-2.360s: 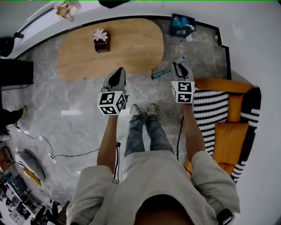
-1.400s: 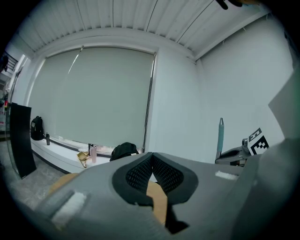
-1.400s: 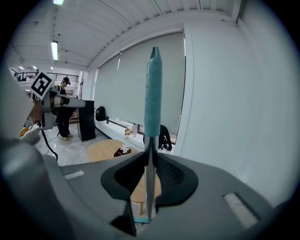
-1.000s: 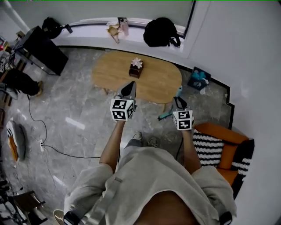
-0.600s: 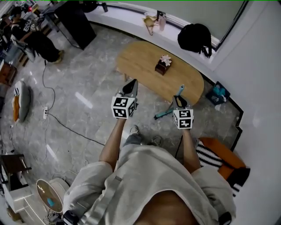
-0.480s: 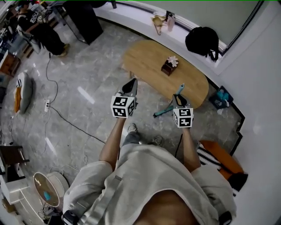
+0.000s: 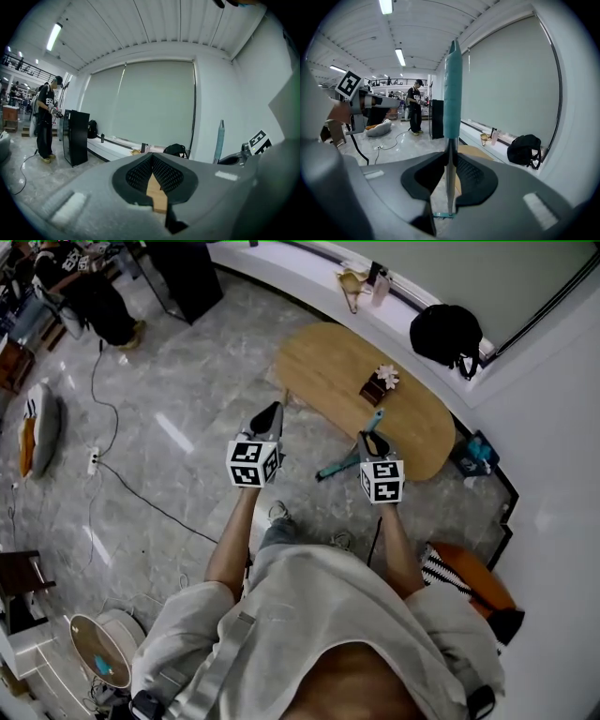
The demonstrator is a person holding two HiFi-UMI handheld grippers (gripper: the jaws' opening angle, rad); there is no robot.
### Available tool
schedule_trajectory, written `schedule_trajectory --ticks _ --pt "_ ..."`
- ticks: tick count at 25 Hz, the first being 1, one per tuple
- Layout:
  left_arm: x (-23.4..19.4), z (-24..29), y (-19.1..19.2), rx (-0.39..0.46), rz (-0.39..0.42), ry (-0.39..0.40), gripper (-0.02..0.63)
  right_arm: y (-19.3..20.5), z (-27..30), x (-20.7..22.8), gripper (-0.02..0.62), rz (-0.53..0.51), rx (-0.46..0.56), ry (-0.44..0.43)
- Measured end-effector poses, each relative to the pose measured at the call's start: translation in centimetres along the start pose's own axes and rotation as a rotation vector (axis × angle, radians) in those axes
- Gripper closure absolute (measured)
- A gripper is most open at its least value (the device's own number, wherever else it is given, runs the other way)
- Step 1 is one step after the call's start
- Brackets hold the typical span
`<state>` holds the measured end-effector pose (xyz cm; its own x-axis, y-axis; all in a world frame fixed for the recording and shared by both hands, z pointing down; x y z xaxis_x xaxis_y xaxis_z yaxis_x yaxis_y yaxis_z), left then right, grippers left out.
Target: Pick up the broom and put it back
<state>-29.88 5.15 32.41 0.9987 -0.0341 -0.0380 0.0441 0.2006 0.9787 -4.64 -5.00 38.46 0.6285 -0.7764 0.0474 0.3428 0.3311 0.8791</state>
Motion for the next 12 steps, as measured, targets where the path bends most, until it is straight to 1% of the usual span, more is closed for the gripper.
schedule_trajectory --ticks 6,12 --pt "-5.8 2.3 0.4 -0.005 -0.006 0.059 0.606 -1.3 4.3 -2.9 0.515 0.01 -0.026 0.052" --pt "-9.3 3.9 1.4 -0.038 -0.008 0.127 0.606 -1.5 7.2 -4.6 0.515 0.046 -0.044 0.11"
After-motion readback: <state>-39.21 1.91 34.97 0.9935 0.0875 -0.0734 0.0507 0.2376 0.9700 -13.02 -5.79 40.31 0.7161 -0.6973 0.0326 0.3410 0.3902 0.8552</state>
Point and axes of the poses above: the fingertips, and each gripper's own axes: z forward along the fingers, x to its right, y out of its underside, the point moved 7 cm from there along -z, backward along the fingers, and after that the axes turned 7 degrees about z, right-handed, at the moved point
